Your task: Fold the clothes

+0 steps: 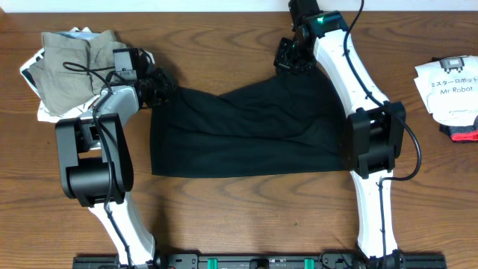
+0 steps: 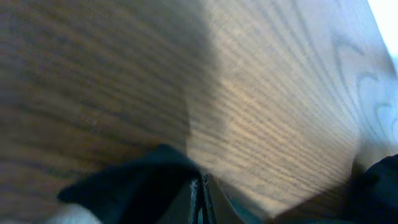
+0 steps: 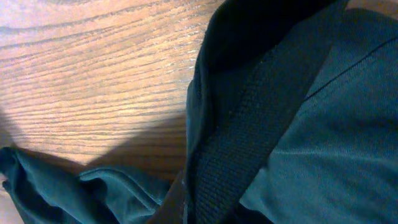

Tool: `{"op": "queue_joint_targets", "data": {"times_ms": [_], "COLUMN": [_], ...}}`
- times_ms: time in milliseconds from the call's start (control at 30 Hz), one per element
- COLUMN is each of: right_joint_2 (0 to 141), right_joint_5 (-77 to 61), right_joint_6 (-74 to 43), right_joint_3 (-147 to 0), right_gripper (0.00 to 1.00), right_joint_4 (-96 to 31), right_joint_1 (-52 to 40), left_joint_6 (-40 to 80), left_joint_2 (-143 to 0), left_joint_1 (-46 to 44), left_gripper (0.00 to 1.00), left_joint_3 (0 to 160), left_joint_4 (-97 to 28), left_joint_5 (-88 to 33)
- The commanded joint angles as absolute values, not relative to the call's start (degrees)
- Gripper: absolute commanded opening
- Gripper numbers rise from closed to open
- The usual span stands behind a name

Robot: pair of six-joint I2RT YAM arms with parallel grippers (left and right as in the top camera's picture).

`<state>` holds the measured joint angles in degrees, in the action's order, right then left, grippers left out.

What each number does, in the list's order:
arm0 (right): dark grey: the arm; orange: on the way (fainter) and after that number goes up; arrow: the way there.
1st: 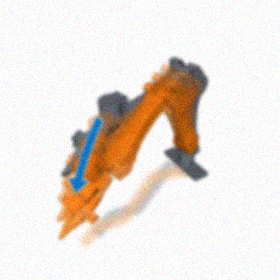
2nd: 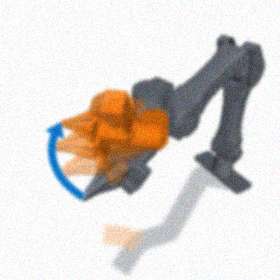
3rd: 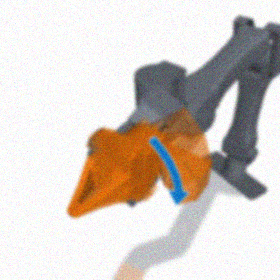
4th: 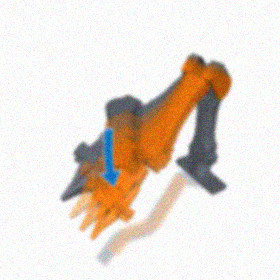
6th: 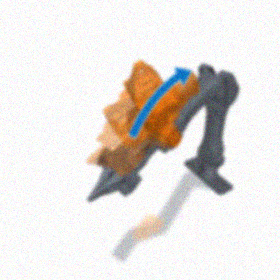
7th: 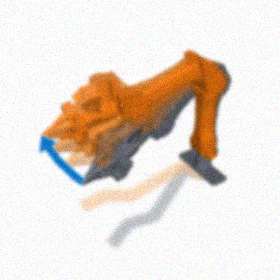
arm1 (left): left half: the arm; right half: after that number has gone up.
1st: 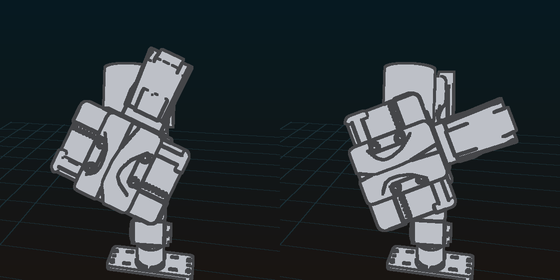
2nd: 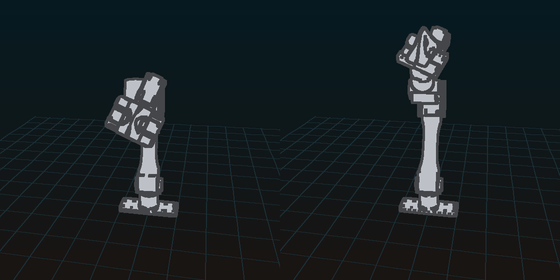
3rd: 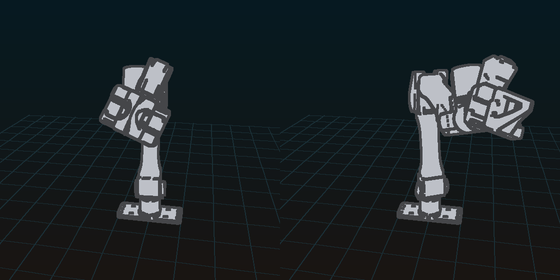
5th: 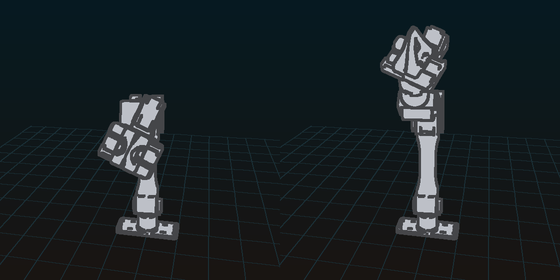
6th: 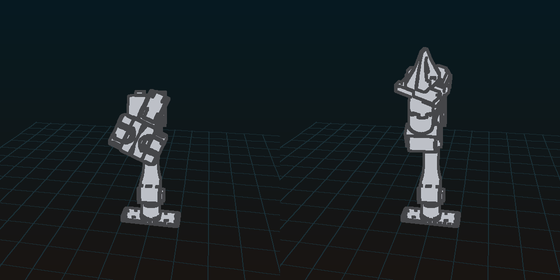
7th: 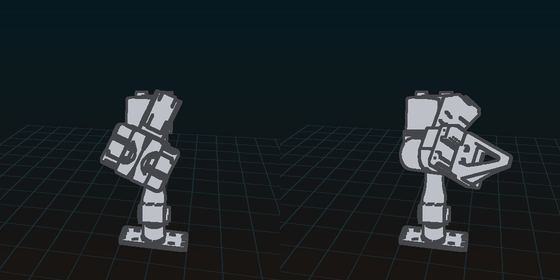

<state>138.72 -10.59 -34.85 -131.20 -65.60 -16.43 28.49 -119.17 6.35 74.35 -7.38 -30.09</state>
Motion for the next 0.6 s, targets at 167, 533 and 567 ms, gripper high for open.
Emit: {"op": "queue_joint_targets", "data": {"times_ms": [167, 533, 567], "right_joint_2": [137.0, 137.0, 137.0], "right_joint_5": [-8.0, -7.7, -7.7], "right_joint_6": [-33.6, -33.2, -32.6], "right_joint_3": [-132.4, -132.4, -132.4], "right_gripper": [0.01, 0.01, 0.01], "right_joint_4": [-68.7, -73.2, -73.2], "right_joint_1": [-13.7, -10.5, -10.5], "left_joint_6": [28.1, 25.1, 25.1], "left_joint_2": [-119.5, -117.3, -117.2], "left_joint_1": [10.9, 14.3, 14.3], "left_gripper": [0.06, 0.06, 0.06], "left_joint_3": [74.9, 74.9, 74.9], "left_joint_4": [-11.5, -15.4, -15.6], "left_joint_5": [-30.5, -31.6, -31.6]}}
